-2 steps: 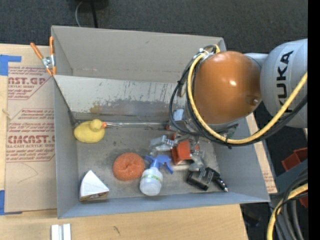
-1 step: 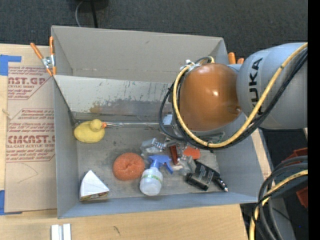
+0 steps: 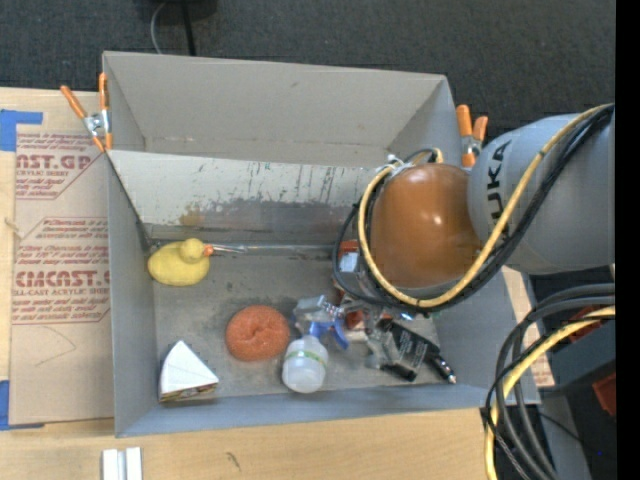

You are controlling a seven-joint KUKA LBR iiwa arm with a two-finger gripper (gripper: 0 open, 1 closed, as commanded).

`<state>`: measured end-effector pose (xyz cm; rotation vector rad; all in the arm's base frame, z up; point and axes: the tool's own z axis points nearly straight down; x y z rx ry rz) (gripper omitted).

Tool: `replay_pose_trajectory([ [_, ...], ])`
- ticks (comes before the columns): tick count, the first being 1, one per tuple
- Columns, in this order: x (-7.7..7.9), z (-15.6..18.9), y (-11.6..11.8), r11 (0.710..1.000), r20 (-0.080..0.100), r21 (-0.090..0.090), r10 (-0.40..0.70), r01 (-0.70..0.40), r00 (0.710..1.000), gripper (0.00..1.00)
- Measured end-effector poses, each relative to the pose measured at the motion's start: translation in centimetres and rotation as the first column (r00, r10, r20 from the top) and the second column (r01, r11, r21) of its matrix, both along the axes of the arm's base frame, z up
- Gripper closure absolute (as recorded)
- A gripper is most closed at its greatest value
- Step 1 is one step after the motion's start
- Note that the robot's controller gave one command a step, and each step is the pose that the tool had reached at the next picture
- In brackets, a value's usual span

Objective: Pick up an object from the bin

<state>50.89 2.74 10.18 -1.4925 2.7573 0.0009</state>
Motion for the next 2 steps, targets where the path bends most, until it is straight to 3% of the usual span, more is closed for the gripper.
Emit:
replay_pose_trajectory([
  [1, -1.28, -0.11, -1.77, 0.973, -0.005, -0.001, 0.23, -0.23, 0.973, 1.0],
  [2, -1.29, -0.11, -1.76, 0.973, -0.005, -0.001, 0.23, -0.23, 0.973, 1.0],
])
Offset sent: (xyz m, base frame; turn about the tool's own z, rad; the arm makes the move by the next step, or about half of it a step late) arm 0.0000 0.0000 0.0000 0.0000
